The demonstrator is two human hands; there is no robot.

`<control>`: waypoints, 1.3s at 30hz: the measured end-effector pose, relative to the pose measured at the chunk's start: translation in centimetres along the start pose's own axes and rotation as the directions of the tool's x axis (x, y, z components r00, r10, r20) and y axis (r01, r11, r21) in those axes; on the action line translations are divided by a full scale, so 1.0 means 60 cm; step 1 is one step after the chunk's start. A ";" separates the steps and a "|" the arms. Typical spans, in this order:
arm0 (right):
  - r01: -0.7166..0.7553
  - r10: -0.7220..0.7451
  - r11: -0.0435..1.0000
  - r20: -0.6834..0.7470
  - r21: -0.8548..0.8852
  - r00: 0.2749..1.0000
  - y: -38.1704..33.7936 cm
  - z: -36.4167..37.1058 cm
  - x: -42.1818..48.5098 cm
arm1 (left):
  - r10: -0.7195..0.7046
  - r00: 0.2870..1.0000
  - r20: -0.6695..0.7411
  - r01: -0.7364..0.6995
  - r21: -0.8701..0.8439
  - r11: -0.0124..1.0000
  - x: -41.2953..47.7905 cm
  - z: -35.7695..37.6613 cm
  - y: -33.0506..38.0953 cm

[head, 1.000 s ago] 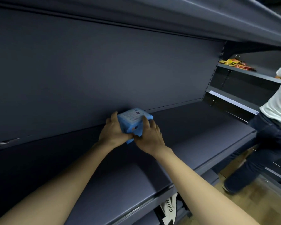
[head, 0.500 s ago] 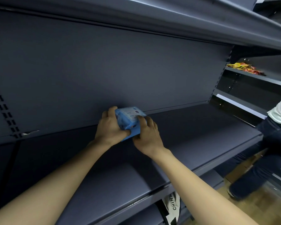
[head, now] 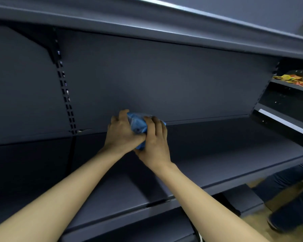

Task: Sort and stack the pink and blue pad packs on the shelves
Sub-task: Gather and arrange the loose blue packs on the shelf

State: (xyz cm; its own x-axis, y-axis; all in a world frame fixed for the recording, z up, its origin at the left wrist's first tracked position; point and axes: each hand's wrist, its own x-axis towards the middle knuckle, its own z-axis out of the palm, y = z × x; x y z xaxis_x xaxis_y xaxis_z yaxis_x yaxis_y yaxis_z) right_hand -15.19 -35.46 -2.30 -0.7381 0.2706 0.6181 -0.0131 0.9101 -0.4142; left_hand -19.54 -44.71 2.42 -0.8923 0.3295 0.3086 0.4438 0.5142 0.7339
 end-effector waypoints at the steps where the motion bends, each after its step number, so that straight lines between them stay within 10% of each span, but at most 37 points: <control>1: 0.011 -0.011 1.000 -0.016 0.010 1.000 -0.011 0.002 -0.002 | -0.006 1.000 0.002 0.006 -0.014 1.000 -0.005 -0.013 -0.005; 7: -0.150 0.163 0.927 -0.009 0.344 0.987 -0.093 0.007 -0.014 | 0.058 0.998 0.014 -0.056 -0.120 0.991 -0.047 -0.107 -0.046; 20: -0.391 0.442 0.329 0.226 0.859 0.868 -0.380 0.049 -0.073 | -0.088 0.995 -0.057 0.089 0.016 0.996 -0.173 -0.359 -0.223; 33: -0.584 0.247 -0.124 0.595 0.802 0.765 -0.621 0.145 -0.161 | -0.313 0.949 -0.038 0.278 -0.370 0.886 -0.290 -0.599 -0.375; 39: -0.673 0.124 -0.178 0.695 0.718 0.708 -0.718 0.194 -0.189 | -0.369 0.930 0.005 0.296 -0.605 0.739 -0.340 -0.684 -0.424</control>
State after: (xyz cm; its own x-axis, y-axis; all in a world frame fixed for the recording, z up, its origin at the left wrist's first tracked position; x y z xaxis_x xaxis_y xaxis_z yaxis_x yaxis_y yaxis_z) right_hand -14.13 -81.38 0.76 -0.9932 0.0867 -0.0779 0.0148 -0.5694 -0.8219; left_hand -16.06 -97.02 2.29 -0.9926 0.1205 0.0135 0.0134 -0.0016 0.9999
